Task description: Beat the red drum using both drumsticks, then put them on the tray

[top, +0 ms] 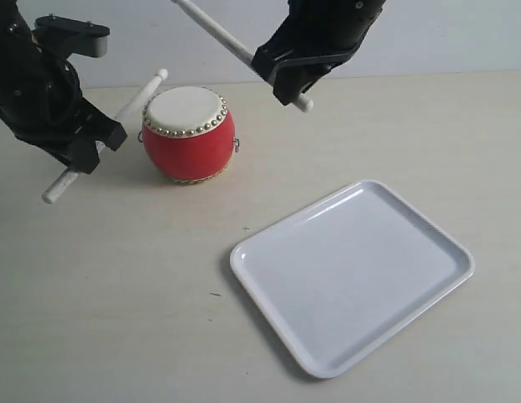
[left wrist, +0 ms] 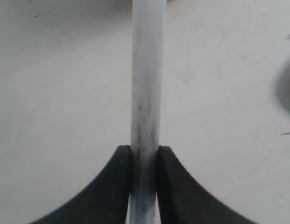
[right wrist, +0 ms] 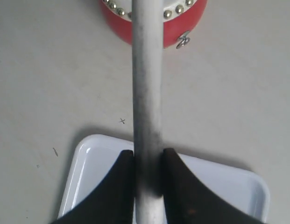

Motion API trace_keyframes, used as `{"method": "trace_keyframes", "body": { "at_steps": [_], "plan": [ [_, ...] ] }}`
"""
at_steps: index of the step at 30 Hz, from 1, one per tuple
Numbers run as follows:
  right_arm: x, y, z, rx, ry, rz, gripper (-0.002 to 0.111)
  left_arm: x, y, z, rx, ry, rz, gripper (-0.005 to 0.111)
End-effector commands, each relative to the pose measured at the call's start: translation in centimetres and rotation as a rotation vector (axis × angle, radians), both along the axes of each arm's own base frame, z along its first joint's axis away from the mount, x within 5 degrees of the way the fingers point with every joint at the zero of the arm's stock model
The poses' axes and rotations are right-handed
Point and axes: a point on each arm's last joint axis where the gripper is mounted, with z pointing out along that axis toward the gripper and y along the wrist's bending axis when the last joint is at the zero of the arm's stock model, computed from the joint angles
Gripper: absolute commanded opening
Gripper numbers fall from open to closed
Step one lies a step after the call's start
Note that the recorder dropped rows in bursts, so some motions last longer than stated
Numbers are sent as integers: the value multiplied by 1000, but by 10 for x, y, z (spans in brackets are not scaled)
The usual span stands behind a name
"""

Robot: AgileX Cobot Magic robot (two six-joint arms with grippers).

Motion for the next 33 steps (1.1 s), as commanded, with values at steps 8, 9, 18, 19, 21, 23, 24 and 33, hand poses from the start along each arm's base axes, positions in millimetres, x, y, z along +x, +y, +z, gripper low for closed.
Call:
{"method": "trace_keyframes", "body": {
  "at_steps": [8,9,18,19,21,23,24,33],
  "plan": [
    [30,16,-128,-148,260,-2,0,-27,12,59,-61,-156,16,0],
    [30,17,-129,-148,264,-10,0,-27,12,59,-66,-161,17,0],
    [11,6,-33,-37,89,-41,0,-2,1,3,-52,-73,27,0],
    [7,4,-20,-20,64,-44,0,1,-1,-7,-48,-60,28,0],
    [-6,-3,15,25,-4,-46,0,10,-4,-35,-35,-26,32,0],
    [-18,-9,39,60,-53,-47,0,15,-7,-58,-18,33,36,0],
    [-24,-12,51,75,-80,-46,0,17,-7,-70,-6,65,37,0],
    [-37,-17,60,91,-61,-37,0,14,-7,-84,34,162,17,0]
  ]
}}
